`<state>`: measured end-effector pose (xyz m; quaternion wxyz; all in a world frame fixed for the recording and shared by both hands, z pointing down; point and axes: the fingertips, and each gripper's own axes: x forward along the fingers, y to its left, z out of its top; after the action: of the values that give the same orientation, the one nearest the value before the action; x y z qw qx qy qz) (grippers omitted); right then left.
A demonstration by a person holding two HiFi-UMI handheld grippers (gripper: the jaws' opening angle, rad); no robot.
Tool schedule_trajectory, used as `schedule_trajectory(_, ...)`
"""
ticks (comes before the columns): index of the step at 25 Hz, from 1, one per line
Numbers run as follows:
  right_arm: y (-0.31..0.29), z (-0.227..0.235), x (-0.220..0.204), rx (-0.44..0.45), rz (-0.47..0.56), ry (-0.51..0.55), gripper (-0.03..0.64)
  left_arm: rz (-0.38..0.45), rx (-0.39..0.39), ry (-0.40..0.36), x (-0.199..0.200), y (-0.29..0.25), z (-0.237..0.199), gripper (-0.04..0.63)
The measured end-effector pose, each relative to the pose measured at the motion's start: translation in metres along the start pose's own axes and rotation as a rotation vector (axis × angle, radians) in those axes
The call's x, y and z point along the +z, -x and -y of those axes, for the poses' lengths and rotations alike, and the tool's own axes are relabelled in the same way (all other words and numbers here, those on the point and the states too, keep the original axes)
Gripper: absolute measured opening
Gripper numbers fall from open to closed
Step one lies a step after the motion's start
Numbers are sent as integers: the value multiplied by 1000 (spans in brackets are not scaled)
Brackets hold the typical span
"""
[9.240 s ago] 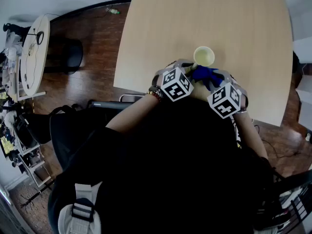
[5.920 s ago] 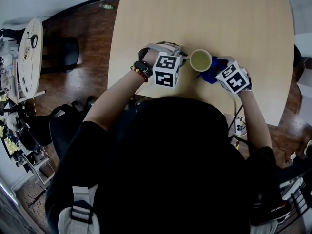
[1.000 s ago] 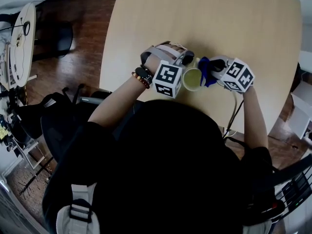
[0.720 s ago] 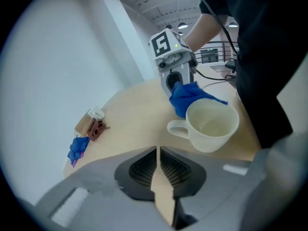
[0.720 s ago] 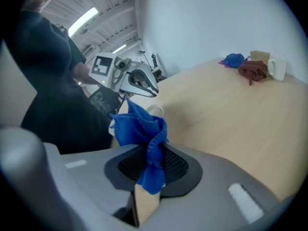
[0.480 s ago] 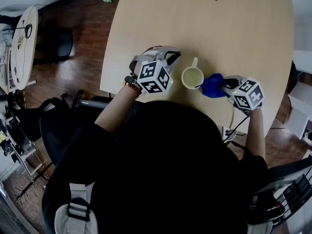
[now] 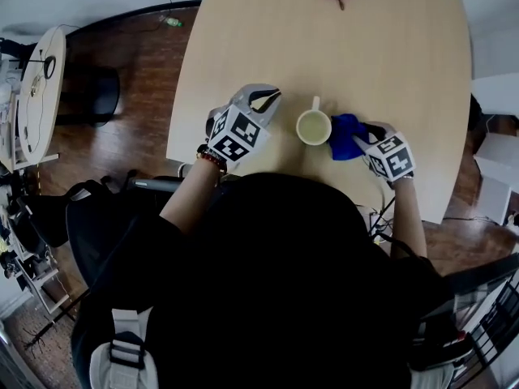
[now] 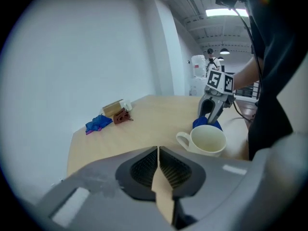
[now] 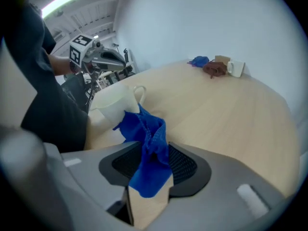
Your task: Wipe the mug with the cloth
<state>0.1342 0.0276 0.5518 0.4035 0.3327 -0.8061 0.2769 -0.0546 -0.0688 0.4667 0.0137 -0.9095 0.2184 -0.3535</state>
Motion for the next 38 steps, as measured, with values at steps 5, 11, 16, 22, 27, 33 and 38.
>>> schedule_trajectory(5, 37, 10, 16, -115, 180, -68, 264, 27, 33, 43, -4, 23, -6, 14)
schedule_trajectory(11, 179, 4, 104, -428, 773, -108, 244, 293, 1, 281, 54, 73, -24, 6)
schedule_trajectory(16, 223, -12, 140, -525, 905, -58, 242, 463, 42, 283, 110, 109, -45, 6)
schedule_trajectory(22, 211, -23, 142, -513, 905, -59, 235, 447, 39, 281, 96, 109, -21, 6)
schedule_trajectory(27, 213, -19, 146, -524, 905, -51, 233, 442, 17, 293, 93, 104, -12, 6)
schedule_trajectory(33, 200, -28, 152, -503, 891, -58, 209, 417, 18, 305, 83, 113, -16, 6)
schedule_trajectory(38, 192, -28, 154, -482, 876, -64, 208, 409, 14, 284, 83, 116, -14, 6)
